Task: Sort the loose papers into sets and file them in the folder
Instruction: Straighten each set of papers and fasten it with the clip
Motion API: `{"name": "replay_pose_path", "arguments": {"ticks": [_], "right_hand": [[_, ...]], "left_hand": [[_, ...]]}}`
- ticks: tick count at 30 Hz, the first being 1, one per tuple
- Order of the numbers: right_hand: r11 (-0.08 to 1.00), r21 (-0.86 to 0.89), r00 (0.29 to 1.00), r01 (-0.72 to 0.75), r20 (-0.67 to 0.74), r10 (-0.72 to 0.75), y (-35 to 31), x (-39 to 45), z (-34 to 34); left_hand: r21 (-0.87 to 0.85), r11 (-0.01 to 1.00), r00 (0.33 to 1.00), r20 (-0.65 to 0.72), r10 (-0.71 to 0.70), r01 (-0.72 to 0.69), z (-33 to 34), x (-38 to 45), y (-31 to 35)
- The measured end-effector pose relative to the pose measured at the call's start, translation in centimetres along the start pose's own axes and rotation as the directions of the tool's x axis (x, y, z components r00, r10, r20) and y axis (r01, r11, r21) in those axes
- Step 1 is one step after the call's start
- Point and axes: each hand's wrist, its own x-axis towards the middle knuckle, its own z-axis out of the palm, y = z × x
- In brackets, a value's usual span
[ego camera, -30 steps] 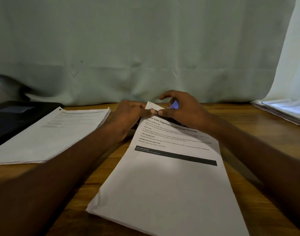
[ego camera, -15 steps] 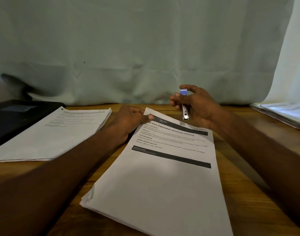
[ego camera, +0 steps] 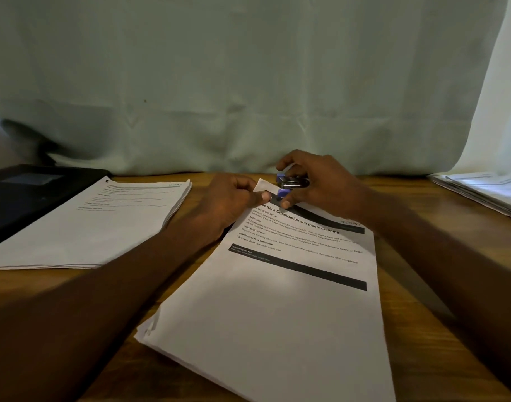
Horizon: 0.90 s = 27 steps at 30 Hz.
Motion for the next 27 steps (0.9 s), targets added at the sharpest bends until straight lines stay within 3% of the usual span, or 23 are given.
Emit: {"name": "replay_pose_path", "arguments": {"ticks": [3, 8, 13, 18, 27], "right_hand": [[0.997, -0.050, 0.999, 0.053, 0.012, -0.052, 0.1, -0.2, -0.2], [0.991, -0.093, 0.994, 0.100, -0.030, -0.103, 0.2, -0.2, 0.0], [0.980, -0.152, 0.989, 0.131, -0.051, -0.140, 0.5, 0.1, -0.2], [0.980, -0.161, 0.989, 0.119, -0.067, -0.131, 0.7, 0.3, 0.5], [0.981, -0.176, 0.982, 0.080, -0.156, -0.108, 0.8, 0.3, 1.1]], "left_hand": [[0.117, 0.980, 0.985, -0.050, 0.166, -0.159, 0.2, 0.0, 0.1], [0.261, 0.918, 0.936, -0.108, 0.335, -0.299, 0.4, -0.5, 0.0], [0.654, 0.671, 0.845, -0.090, 0.527, -0.349, 0.1, -0.7, 0.5], [0.631, 0.704, 0.858, -0.115, 0.501, -0.326, 0.1, -1.0, 0.6], [0.676, 0.632, 0.828, -0.057, 0.557, -0.379, 0.0, -1.0, 0.7]]}}
